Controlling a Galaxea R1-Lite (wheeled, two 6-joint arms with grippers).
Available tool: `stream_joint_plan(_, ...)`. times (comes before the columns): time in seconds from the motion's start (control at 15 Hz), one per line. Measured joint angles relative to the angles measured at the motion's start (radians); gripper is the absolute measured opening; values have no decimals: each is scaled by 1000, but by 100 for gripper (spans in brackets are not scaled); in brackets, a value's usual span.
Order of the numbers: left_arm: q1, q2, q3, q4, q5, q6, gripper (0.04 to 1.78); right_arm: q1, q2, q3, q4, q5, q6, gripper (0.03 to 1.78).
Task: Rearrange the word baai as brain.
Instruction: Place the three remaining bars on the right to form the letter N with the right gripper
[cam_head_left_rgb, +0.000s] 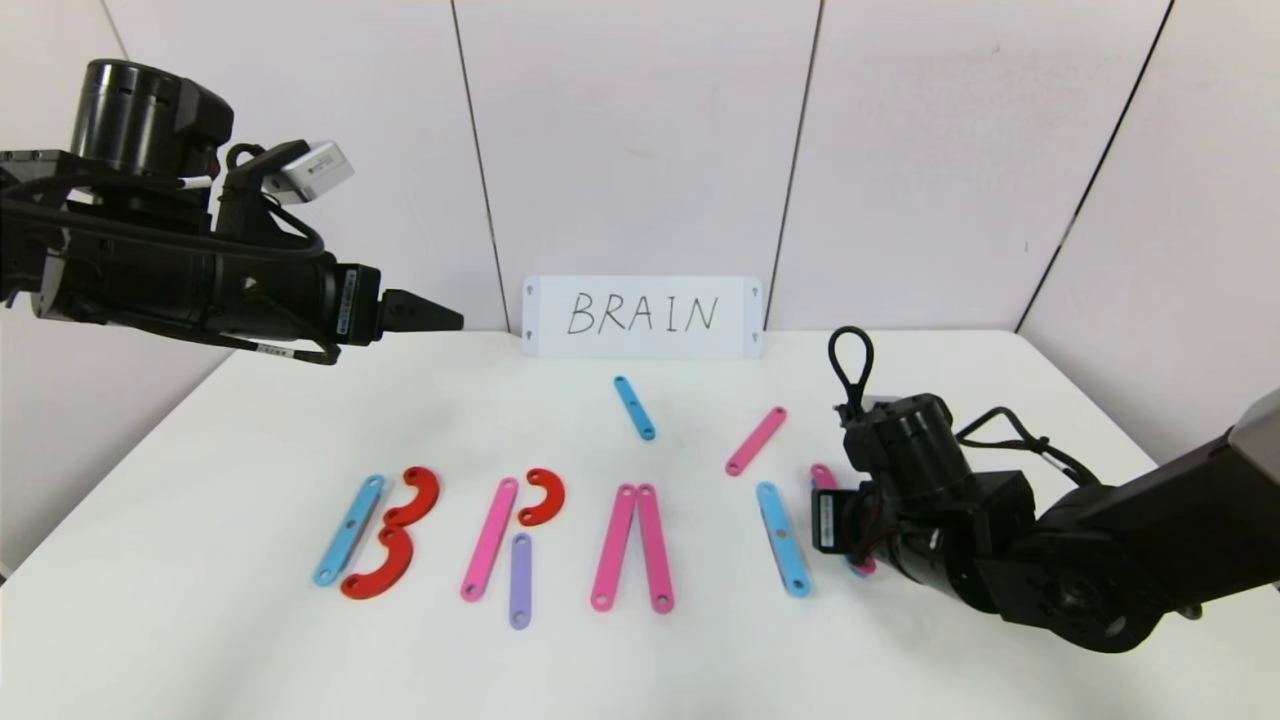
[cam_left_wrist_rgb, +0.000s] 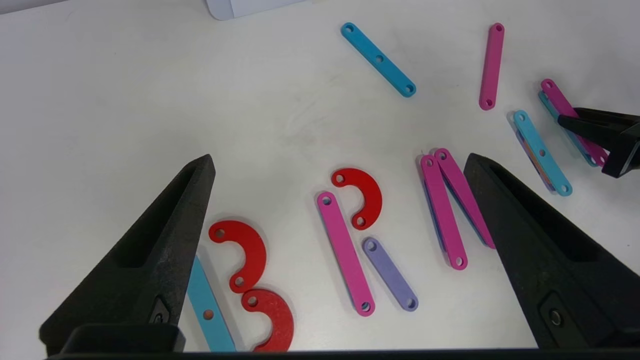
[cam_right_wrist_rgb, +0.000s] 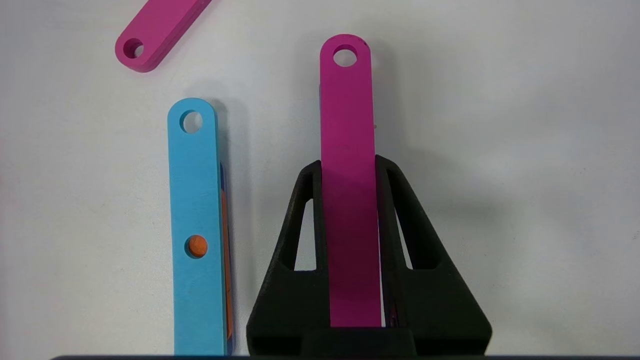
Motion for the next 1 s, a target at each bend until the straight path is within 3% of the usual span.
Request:
stream_joint_plan(0.27, 0, 0, 1, 0, 0, 0, 174, -7, 4, 8, -3, 0, 1, 32)
stream_joint_plan(0.47, -1, 0, 2, 0, 0, 1, 174, -10, 4, 17, -3, -1, 13, 49)
stream_joint_plan(0.6, -1, 0, 2, 0, 0, 0, 174, -13, 4, 20, -3, -1, 17, 74)
stream_joint_plan(0.87, -1, 0, 2, 0, 0, 0, 174, -21, -6, 22, -2, -1, 18, 140)
stream_joint_plan(1.0, -1, 0, 2, 0, 0, 0, 174, -23, -13, 22, -3, -1, 17, 160)
